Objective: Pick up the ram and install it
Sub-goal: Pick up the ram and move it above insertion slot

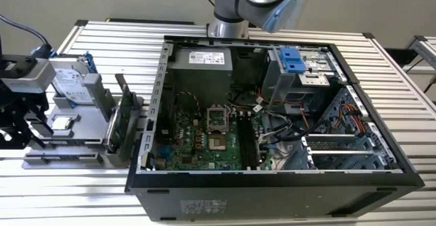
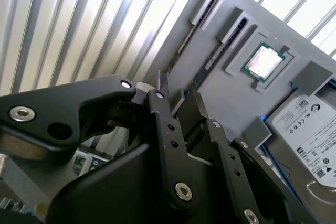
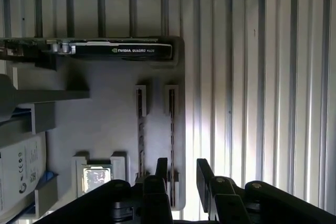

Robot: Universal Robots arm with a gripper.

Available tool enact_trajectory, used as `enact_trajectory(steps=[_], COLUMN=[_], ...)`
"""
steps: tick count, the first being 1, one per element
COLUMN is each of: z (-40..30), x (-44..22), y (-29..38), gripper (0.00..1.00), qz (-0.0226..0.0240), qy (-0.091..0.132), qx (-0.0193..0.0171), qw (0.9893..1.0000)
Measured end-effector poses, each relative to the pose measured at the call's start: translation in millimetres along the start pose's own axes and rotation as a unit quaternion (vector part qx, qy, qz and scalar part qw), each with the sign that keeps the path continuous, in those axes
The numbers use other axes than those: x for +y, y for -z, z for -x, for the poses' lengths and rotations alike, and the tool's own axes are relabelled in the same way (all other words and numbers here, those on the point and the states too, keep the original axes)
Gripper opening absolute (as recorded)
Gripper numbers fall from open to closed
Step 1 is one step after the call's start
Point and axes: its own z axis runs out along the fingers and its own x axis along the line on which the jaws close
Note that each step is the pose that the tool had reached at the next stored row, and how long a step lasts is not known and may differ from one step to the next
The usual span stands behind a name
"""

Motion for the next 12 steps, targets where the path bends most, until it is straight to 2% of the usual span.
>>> enact_trajectory(steps=[12], z=[0.0], x=[-1.0], y=[-4.8], gripper=[1.0], qz=[0.0], qy=[0.006], qx=[0.0001], qw=[1.0])
